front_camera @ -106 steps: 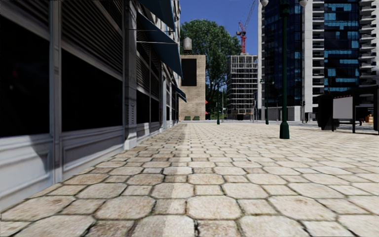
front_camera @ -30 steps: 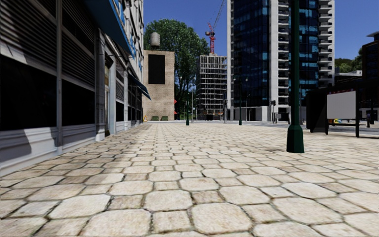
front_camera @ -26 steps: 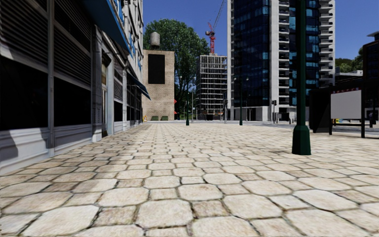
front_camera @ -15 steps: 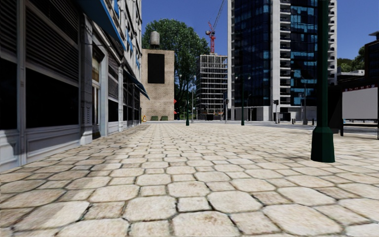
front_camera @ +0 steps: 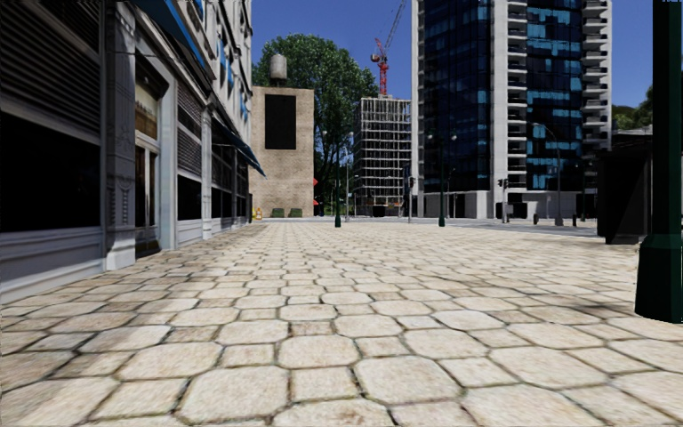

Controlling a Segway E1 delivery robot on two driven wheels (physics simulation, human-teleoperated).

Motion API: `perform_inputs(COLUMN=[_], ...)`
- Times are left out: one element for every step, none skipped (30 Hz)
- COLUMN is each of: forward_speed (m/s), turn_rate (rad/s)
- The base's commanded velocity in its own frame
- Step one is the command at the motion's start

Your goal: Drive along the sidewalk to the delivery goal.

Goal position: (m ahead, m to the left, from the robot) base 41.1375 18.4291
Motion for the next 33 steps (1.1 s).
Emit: perform_inputs(forward_speed=[1.91, 1.91, 1.92, 1.92, 1.92, 1.92, 1.92, 1.92, 1.92, 1.92, 1.92, 1.92, 1.92, 1.92, 1.92, 1.92, 1.92, 1.92, 1.92, 1.92, 1.92, 1.92, 1.92, 1.92, 1.92, 1.92, 1.92, 1.92, 1.92, 1.92, 1.92, 1.92, 1.92], turn_rate=[0.0, 0.0, 0.0, 0.0, 0.0, 0.0, 0.0, 0.0, 0.0, 0.0, 0.0, 0.0, 0.0, 0.0, 0.0, 0.0, 0.0, 0.0, 0.0, 0.0, 0.0, 0.0, 0.0, 0.0, 0.0, 0.0, 0.0, 0.0, 0.0, 0.0, 0.0, 0.0, 0.0])
